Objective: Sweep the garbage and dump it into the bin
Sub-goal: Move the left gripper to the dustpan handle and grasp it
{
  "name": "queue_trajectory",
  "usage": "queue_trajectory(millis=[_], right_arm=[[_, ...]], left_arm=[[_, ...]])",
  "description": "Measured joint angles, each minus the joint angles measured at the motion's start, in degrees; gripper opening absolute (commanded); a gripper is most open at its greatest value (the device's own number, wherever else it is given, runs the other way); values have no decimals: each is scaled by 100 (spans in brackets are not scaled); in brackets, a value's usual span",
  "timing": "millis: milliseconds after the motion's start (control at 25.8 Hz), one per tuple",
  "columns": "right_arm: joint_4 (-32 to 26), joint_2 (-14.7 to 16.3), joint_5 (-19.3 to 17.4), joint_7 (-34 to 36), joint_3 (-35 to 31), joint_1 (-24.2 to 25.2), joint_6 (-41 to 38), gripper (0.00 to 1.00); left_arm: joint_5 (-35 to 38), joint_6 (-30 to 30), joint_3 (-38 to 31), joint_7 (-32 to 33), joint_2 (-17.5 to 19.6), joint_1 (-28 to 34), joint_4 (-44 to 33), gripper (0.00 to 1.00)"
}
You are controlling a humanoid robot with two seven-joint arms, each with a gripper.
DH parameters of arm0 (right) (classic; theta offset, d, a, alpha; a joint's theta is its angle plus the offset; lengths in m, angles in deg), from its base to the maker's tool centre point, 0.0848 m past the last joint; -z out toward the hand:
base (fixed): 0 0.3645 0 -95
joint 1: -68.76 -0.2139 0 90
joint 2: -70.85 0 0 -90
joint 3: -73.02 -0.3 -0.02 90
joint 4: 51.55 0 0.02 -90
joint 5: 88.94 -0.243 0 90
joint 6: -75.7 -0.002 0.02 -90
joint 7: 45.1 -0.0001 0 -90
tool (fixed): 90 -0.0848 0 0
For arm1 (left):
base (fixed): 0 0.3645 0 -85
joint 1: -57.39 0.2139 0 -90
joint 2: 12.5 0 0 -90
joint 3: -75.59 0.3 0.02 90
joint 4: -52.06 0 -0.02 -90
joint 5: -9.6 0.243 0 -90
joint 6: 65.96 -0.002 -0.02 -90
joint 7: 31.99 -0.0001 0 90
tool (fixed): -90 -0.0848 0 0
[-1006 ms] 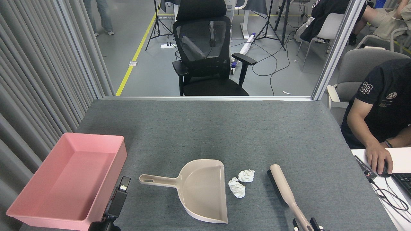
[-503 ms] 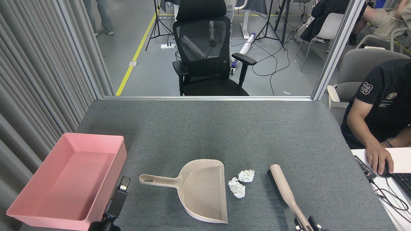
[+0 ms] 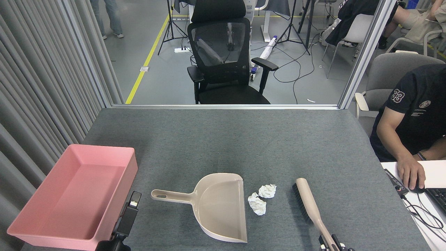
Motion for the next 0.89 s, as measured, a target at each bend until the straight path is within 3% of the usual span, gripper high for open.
queue_trajectory(millis=[77,271,890], right_arm=[[1,2,-2,1,-2,-4,-43,23],[1,4,-3,12,0,1,-89,0],[-23,-54,-1,260,-38,26,-181,0]], left_arm=[[0,0,-1,0,2,-3,0,99],[0,1,0,0,4,-13,1,99],[26,-17,371,4,-10,-51,611,99]])
